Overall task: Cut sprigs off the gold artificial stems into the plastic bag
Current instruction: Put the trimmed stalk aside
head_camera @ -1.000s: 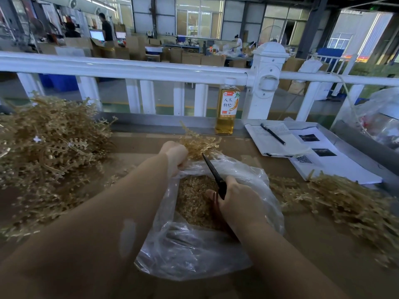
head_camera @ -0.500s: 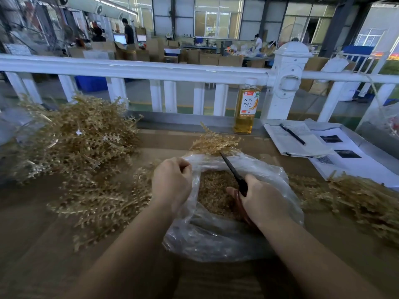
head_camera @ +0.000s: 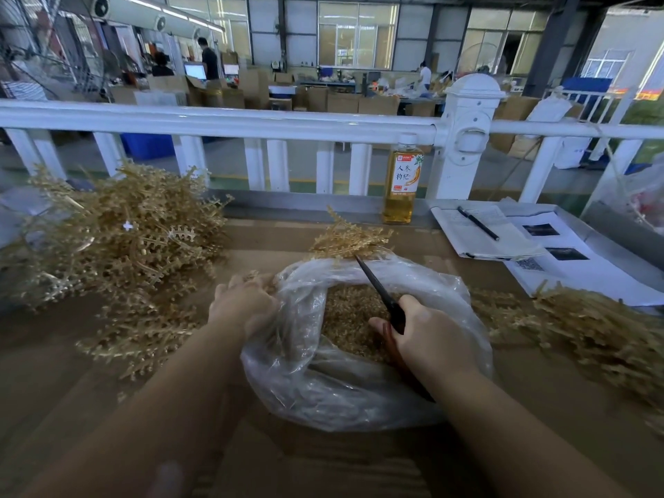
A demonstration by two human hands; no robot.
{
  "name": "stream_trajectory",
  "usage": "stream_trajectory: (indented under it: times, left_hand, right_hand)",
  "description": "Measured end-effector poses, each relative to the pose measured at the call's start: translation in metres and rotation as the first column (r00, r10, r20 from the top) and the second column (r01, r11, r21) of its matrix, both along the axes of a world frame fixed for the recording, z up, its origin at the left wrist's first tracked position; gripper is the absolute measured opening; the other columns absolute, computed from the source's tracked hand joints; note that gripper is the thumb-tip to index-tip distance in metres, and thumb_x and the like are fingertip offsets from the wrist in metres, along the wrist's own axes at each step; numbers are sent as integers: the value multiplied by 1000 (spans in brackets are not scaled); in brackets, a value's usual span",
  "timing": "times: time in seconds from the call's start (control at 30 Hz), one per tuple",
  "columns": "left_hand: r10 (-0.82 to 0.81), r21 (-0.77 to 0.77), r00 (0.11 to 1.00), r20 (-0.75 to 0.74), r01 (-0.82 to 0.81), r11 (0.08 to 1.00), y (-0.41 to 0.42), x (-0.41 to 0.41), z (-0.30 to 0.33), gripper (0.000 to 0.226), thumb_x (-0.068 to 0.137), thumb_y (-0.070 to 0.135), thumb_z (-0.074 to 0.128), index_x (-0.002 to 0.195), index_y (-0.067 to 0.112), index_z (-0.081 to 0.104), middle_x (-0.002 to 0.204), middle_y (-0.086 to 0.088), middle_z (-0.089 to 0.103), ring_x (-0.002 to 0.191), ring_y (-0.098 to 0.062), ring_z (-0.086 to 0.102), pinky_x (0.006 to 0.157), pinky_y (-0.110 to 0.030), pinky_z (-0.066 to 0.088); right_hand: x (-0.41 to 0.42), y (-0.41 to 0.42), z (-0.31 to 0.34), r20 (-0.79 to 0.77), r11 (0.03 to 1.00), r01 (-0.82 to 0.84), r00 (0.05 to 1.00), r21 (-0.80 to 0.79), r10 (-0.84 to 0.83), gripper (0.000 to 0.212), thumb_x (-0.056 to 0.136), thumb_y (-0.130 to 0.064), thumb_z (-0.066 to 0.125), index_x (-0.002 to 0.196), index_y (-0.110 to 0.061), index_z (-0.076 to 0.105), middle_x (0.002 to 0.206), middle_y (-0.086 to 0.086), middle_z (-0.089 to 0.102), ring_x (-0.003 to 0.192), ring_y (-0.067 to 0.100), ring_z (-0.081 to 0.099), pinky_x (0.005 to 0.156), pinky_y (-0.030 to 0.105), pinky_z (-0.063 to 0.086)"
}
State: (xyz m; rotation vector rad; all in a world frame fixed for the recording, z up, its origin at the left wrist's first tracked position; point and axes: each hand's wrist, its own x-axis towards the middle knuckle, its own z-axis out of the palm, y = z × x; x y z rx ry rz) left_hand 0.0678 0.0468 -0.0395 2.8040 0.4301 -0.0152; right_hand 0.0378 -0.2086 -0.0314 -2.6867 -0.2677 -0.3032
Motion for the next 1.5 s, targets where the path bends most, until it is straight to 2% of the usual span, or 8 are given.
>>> stream_trajectory:
  times: [0.43, 0.8, 0.9, 1.03, 1.13, 1.33, 1.43, 1.5]
  left_hand:
    - [196, -129, 949, 247, -168, 977, 18, -9, 15, 54, 79, 30, 72, 127, 27, 48, 121, -14, 52, 113, -33, 47, 98, -42, 40]
    - [233, -509, 799, 554, 104, 854, -17, -15, 53, 39, 72, 51, 64, 102, 27, 57, 113, -1, 54, 110, -27, 51, 96, -48, 43]
    - [253, -495, 736, 628, 126, 860, -30, -13, 68, 24, 80, 26, 73, 90, 23, 52, 108, -5, 55, 94, -20, 55, 87, -37, 48]
    - [311, -826, 819, 483, 307, 473, -53, -19, 75, 39, 78, -22, 52, 79, 16, 45, 95, -11, 61, 87, -27, 63, 75, -32, 55]
    - [274, -939, 908, 317, 260, 226, -70, -27, 63, 45, 76, -31, 36, 81, 14, 45, 100, -12, 60, 88, -23, 62, 71, -31, 54]
    - [272, -964, 935, 227, 175, 202, -88, -32, 37, 60, 75, -24, 59, 110, 19, 38, 98, -15, 56, 79, -21, 61, 64, -24, 56]
    - [317, -974, 934, 162, 99, 206, -89, -27, 34, 96, 70, -19, 69, 143, 19, 21, 114, -21, 54, 104, -31, 60, 92, -38, 52]
    - [327, -982, 938, 114, 55, 182, -90, -24, 33, 90, 70, -19, 70, 143, 7, 26, 113, -20, 54, 105, -31, 60, 95, -41, 49]
  right_hand:
    - [0, -1, -1, -7, 998, -15, 1000, -55, 14, 37, 92, -60, 45, 103, -25, 49, 87, -5, 60, 83, 18, 60, 64, 30, 43]
    - [0, 0, 2, -20, 998, -2, 1000, -62, 1, 36, 92, -59, 47, 101, -24, 49, 85, -4, 58, 86, 20, 61, 63, 30, 40]
    - [1, 1, 2, -21, 999, 4, 1000, -52, -5, 36, 92, -59, 48, 100, -24, 49, 90, -2, 62, 87, 20, 61, 64, 30, 43]
    - [1, 0, 4, -34, 1000, 17, 999, -18, -18, 36, 91, -60, 49, 96, -25, 46, 83, -5, 54, 84, 20, 60, 63, 30, 43]
    - [1, 0, 4, -22, 999, 33, 999, 10, -33, 37, 91, -60, 49, 100, -24, 49, 80, -7, 54, 80, 18, 59, 63, 30, 45]
    - [-1, -1, 4, -5, 999, 39, 999, 26, -39, 38, 90, -59, 50, 102, -23, 52, 83, -4, 58, 83, 19, 61, 65, 30, 46]
    - [-1, -1, 4, -2, 998, 49, 999, 37, -49, 38, 90, -60, 50, 100, -23, 52, 82, -5, 59, 78, 17, 58, 65, 30, 46]
    - [-1, -1, 3, 12, 997, 57, 998, 48, -57, 37, 90, -60, 50, 99, -25, 52, 80, -7, 57, 75, 15, 55, 63, 29, 43]
